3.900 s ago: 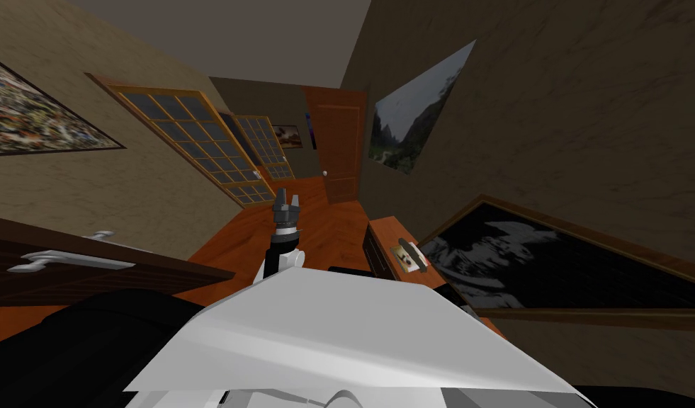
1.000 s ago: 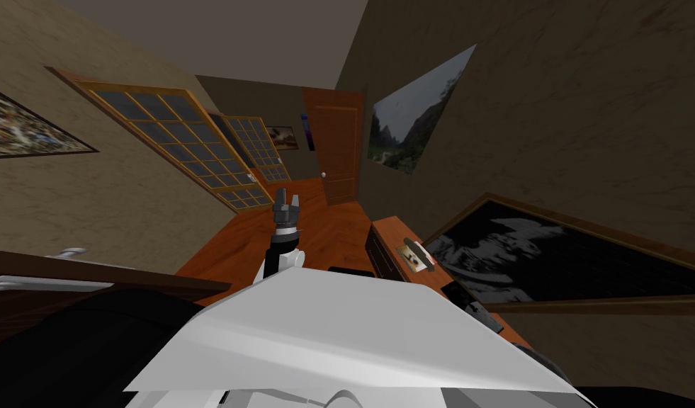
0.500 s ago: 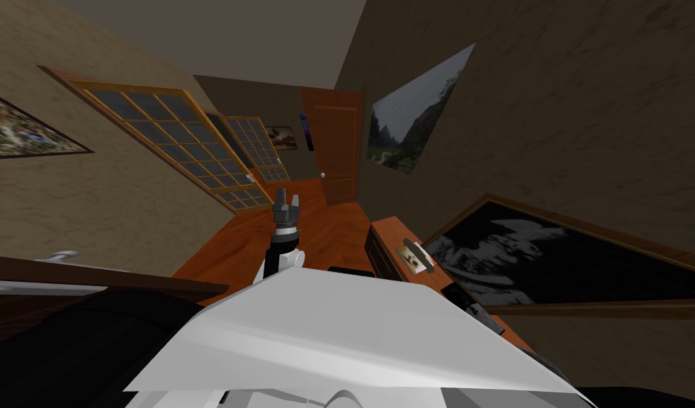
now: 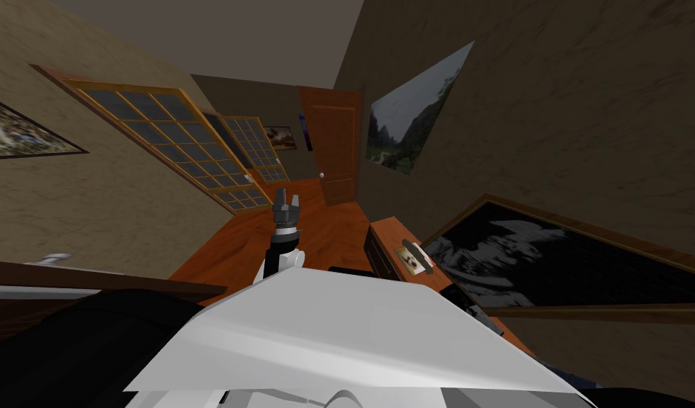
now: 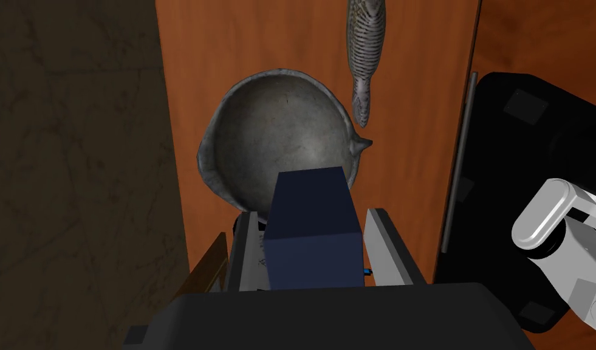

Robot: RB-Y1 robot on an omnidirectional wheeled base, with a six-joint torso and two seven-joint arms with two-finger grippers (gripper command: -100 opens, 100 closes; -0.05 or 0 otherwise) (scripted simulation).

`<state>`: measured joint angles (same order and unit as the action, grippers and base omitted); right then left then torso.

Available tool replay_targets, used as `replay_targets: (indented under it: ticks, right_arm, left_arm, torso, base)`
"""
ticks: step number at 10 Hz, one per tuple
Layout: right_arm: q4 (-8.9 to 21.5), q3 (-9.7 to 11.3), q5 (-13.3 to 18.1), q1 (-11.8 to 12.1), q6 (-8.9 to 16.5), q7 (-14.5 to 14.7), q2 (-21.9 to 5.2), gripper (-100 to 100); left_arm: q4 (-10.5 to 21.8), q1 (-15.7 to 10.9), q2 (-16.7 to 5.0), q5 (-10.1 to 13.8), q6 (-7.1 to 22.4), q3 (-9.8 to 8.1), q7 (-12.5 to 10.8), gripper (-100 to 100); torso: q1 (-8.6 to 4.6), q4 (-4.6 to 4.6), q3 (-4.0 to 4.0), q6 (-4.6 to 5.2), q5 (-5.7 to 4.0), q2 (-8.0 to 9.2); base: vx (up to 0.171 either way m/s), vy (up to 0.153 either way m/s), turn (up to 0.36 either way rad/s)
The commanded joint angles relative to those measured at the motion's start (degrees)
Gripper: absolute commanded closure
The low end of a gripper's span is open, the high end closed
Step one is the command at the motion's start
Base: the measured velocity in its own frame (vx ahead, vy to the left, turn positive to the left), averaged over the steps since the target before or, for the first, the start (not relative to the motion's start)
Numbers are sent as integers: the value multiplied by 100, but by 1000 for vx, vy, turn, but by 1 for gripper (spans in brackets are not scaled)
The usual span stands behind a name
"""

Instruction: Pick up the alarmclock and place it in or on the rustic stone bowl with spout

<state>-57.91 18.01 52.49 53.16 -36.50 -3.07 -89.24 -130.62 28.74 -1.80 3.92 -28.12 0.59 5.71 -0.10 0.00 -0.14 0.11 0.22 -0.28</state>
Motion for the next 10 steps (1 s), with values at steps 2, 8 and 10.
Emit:
replay_targets:
  ticks: [2,8,10]
  right_arm:
    - [13,-8,-9,1,7,-10,-23,-100]
    - [-14,-98,-60,18,-121,-47,-219,-100]
    - [-41,-188,-111,37,-252,-85,-416,-100]
  left_arm:
    - [0,0,0,0,0,0,0,0]
    - [0,0,0,0,0,0,0,0]
    - [0,-1,1,0,0,0,0,0]
  torso:
    - [7,1,3,5,-8,6]
    - [15,3,9,6,-6,15]
    - [22,6,15,7,-3,26]
  base:
    - [7,-14,7]
    - [-4,2,-13]
    - [-40,14,-72]
